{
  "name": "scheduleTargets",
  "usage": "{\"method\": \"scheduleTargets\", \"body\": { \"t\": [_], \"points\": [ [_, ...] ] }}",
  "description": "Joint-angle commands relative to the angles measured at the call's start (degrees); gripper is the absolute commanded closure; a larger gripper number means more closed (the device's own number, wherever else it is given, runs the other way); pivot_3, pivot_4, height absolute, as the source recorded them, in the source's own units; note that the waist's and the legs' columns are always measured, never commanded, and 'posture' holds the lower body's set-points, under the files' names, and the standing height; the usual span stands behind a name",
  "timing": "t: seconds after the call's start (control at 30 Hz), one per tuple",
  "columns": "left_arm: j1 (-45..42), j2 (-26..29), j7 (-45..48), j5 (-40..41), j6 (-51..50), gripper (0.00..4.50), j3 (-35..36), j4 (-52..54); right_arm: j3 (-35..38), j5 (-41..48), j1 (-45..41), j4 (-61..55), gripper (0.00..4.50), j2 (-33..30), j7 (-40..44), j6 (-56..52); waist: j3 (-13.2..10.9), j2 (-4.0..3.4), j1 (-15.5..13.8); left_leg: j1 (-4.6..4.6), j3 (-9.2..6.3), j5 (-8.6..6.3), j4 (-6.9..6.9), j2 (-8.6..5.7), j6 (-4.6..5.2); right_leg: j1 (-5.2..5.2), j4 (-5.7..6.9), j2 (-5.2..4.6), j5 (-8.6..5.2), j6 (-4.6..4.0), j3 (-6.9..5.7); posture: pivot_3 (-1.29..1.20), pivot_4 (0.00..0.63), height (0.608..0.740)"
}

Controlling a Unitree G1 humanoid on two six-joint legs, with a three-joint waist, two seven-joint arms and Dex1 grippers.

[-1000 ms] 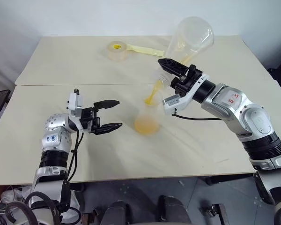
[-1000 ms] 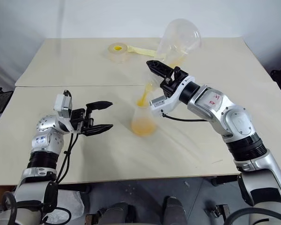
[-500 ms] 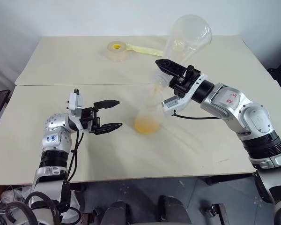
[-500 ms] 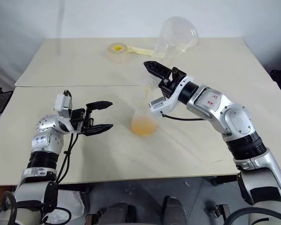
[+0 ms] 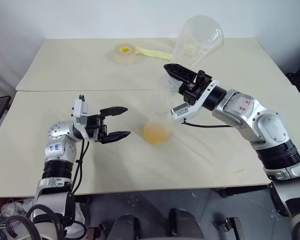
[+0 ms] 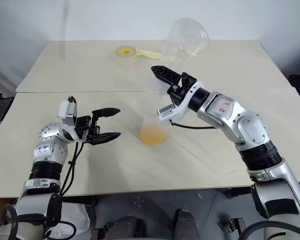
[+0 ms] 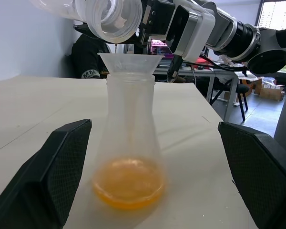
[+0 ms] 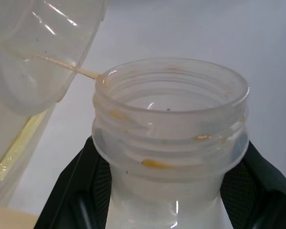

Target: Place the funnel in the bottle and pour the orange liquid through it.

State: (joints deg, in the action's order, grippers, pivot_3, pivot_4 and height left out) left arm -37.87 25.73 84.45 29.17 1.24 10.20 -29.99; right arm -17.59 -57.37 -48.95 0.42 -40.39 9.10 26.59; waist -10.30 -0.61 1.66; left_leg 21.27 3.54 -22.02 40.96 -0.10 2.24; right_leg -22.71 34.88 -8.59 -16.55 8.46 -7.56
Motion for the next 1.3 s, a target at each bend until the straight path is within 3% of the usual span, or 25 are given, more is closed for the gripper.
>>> {"method": "scheduleTargets", "body": {
  "t": [0.03, 0.27, 0.47, 0.67, 0.8, 0.93, 1.23, 1.3],
  "points": [
    [-1.11, 0.05, -0.01, 0.57, 0.27, 0.00, 0.08, 0.59, 1.38, 1.40, -0.82, -2.45, 1.93, 0.80, -0.16, -0.61, 0.00, 0.00, 0.02, 0.00, 0.00, 0.00, 0.00, 0.00, 0.00, 0.00, 0.00, 0.00, 0.00, 0.00, 0.00, 0.00, 0.150, 0.740],
    [-1.00, 0.15, 0.23, 0.55, 0.44, 0.00, 0.07, 0.62, 6.10, 14.49, 2.98, -5.36, 1.93, 6.03, 6.94, -8.45, 0.00, 0.00, -0.04, 0.00, -0.03, 0.00, 0.01, -0.01, 0.00, 0.01, 0.02, 0.00, 0.00, 0.00, -0.03, 0.00, 0.150, 0.740],
    [-0.67, 0.46, 0.49, 0.66, 0.38, 0.00, 0.18, 1.06, 13.56, 27.87, 6.71, -11.85, 1.93, 14.25, 15.36, -27.82, 0.00, 0.00, -0.08, 0.00, -0.09, 0.00, 0.02, -0.01, 0.00, 0.02, 0.09, 0.00, 0.00, 0.00, -0.06, 0.00, 0.150, 0.740],
    [-0.41, 0.60, 0.61, 0.74, 0.17, 0.00, 0.17, 1.44, 28.16, 45.37, 7.79, -13.83, 1.93, 21.97, 16.85, -52.45, 0.00, 0.00, -0.11, 0.00, -0.19, 0.00, 0.02, -0.04, 0.00, 0.04, 0.11, 0.00, 0.00, 0.00, -0.06, 0.00, 0.150, 0.740],
    [-0.43, 0.63, 0.60, 0.73, 0.00, 0.00, 0.11, 1.55, 39.55, 57.91, 9.47, -13.31, 1.93, 24.89, 15.34, -60.68, 0.00, 0.00, -0.11, 0.00, -0.21, 0.00, 0.01, -0.10, 0.00, 0.04, 0.13, 0.00, 0.00, 0.00, -0.05, 0.00, 0.150, 0.740],
    [-0.77, 0.68, 0.48, 0.63, -0.22, 0.00, 0.02, 1.42, 44.61, 64.31, 12.54, -10.79, 1.93, 24.91, 13.69, -61.74, 0.00, -0.01, -0.04, -0.02, -0.19, 0.00, -0.03, -0.13, 0.00, 0.03, 0.12, 0.00, 0.00, 0.00, -0.05, 0.00, 0.150, 0.740],
    [-0.73, 1.04, -0.02, 0.49, -0.93, 0.00, 0.06, 1.98, 41.29, 65.26, 18.43, -5.98, 1.93, 22.64, 10.73, -54.23, -0.01, -0.02, -0.05, -0.10, -0.02, 0.00, -0.04, -0.12, 0.00, 0.01, 0.11, 0.00, 0.00, 0.00, 0.01, 0.00, 0.150, 0.740],
    [-0.62, 1.19, -0.09, 0.49, -1.15, 0.00, 0.06, 2.20, 40.45, 66.51, 19.00, -5.73, 1.23, 22.44, 11.38, -52.79, -0.01, -0.02, -0.05, -0.10, -0.02, 0.00, -0.02, -0.12, 0.00, 0.02, 0.12, -0.01, 0.00, 0.00, 0.02, 0.00, 0.150, 0.740]
  ]
}}
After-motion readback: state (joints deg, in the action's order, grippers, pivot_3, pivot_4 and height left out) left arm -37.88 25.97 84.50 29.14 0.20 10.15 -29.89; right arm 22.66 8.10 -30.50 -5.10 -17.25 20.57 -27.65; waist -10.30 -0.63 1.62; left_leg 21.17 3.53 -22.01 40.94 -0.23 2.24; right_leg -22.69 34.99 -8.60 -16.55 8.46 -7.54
